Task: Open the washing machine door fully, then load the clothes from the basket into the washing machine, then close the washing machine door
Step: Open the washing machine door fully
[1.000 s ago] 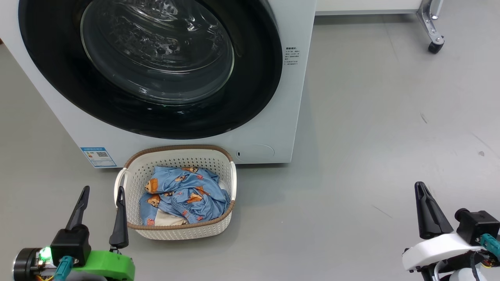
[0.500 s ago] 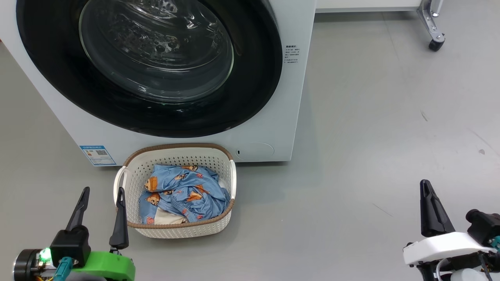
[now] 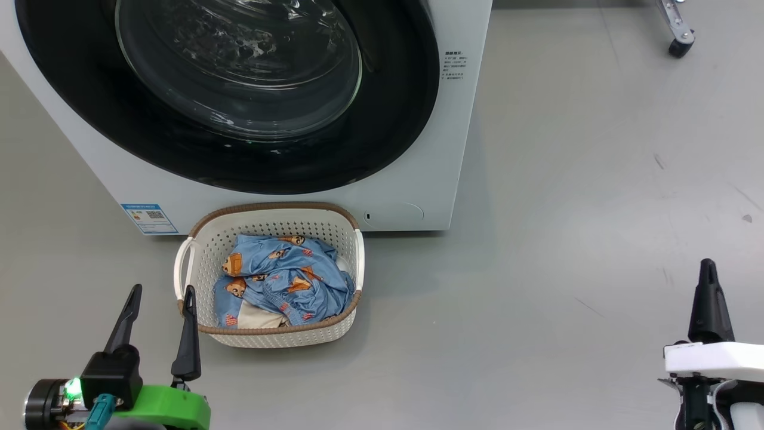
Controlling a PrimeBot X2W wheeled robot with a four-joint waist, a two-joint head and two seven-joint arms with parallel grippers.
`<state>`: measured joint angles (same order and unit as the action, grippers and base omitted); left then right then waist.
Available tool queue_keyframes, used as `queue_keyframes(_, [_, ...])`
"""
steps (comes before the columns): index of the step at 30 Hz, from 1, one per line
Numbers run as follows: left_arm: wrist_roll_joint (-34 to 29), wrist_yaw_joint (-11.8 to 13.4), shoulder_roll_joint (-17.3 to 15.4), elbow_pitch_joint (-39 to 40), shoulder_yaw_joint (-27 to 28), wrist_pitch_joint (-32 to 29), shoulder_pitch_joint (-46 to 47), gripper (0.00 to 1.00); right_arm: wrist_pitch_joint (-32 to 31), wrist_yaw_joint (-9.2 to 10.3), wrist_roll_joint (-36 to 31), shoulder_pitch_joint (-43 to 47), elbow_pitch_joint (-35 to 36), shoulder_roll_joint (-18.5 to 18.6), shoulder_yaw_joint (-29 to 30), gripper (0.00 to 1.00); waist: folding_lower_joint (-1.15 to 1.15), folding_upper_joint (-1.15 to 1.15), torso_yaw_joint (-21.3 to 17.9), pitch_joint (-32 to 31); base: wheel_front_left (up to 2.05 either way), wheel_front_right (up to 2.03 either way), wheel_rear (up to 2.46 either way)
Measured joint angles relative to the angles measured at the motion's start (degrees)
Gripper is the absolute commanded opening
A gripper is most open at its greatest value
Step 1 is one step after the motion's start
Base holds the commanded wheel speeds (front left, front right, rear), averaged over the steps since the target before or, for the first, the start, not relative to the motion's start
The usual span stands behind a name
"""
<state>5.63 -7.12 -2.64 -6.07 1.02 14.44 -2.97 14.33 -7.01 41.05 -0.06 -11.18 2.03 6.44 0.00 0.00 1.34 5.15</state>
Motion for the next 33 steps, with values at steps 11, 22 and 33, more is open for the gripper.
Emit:
queue_keyframes(11, [0.52,0.0,-0.18,1.2,-0.58,0.0,0.0,1.0,0.16,0.01,23.37,-2.89,-0.35,-0.04,4.26,0.0,0.0,0.0,0.5,3.27,0.0,0.0,0.0])
queue_keyframes(22, [0.48,0.0,-1.86,3.11,-1.64,0.0,0.64,1.0,0.19,0.01,45.13,-7.43,1.0,-0.03,10.0,0.0,0.0,0.0,0.97,8.62,0.0,0.0,0.0])
queue_keyframes(33, [0.48,0.0,-3.3,5.11,-1.71,0.0,1.85,1.0,-5.26,0.01,51.02,-17.26,1.54,4.7,11.46,0.0,0.0,0.0,1.4,14.82,0.0,0.0,0.0])
